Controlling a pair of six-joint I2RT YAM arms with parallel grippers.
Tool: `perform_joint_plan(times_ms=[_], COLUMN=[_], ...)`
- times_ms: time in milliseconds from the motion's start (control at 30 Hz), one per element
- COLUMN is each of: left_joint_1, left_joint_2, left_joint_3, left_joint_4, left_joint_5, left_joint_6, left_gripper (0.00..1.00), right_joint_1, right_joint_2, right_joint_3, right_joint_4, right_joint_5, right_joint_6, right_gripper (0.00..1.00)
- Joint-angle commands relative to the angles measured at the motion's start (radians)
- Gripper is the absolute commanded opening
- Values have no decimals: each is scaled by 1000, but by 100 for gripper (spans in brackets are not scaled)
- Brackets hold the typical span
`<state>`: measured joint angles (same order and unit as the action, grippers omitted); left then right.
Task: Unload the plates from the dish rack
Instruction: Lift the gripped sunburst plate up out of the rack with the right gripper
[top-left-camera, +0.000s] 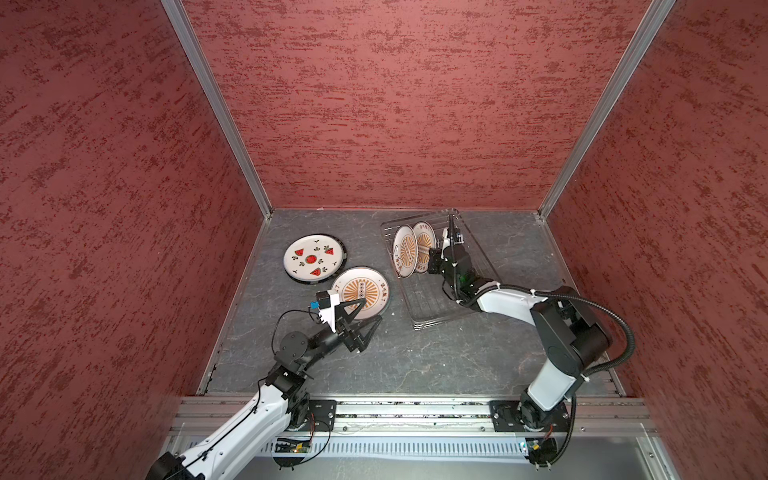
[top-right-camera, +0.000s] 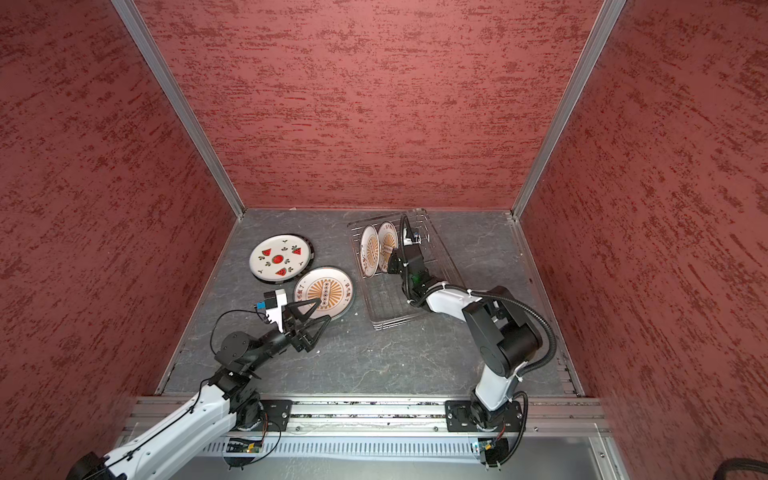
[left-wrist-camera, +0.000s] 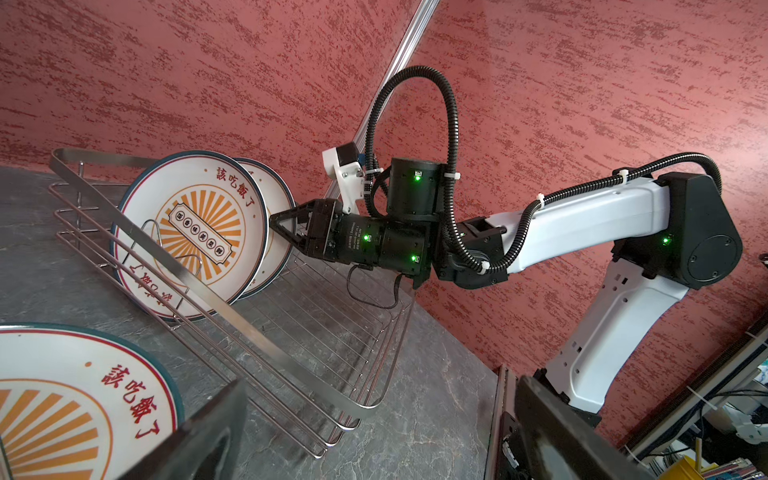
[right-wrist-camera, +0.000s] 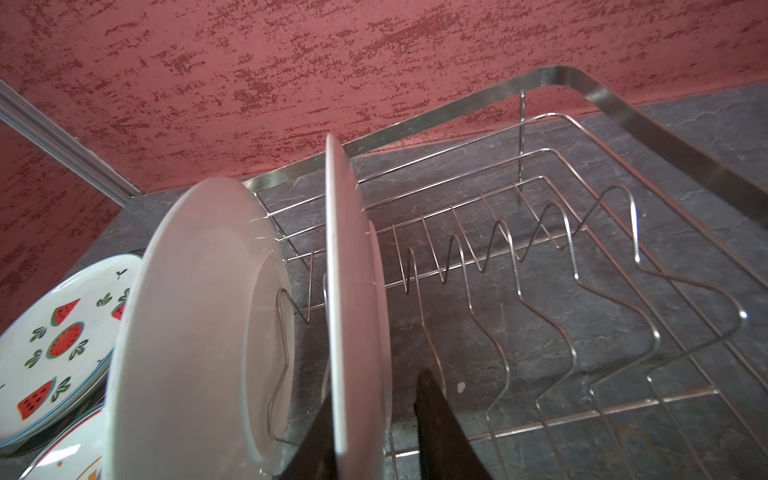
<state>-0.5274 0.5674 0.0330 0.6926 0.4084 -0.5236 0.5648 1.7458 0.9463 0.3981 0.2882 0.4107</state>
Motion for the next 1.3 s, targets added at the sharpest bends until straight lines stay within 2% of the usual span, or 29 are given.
perform_joint_plan(times_ms=[0,200,467,667,767,1267], left_joint_1=[-6,-11,-22,-42,-48,-65], left_joint_2=[3,-6,-4,9,18,12], left_joint_3=[31,31,34,39,42,44], left_joint_4=[-5,-17,-20,-22,-24,-38], left_joint_5=[-20,-33,-46,-74,-82,-105], left_joint_6=[22,28,39,54,52,74], left_gripper=[99,99,99,99,99,99], right_joint_1=[25,26,26,27,27,61], right_joint_2=[19,24,22,27,22,-105], right_joint_3=[38,42,14,10,4,-18], right_joint_4=[-33,-40,23,71,73,124], right_joint_5=[107,125,89,71,99,192], right_joint_6=[0,3,-15,-24,-9,-71], right_gripper=[28,26,25,18,12,9])
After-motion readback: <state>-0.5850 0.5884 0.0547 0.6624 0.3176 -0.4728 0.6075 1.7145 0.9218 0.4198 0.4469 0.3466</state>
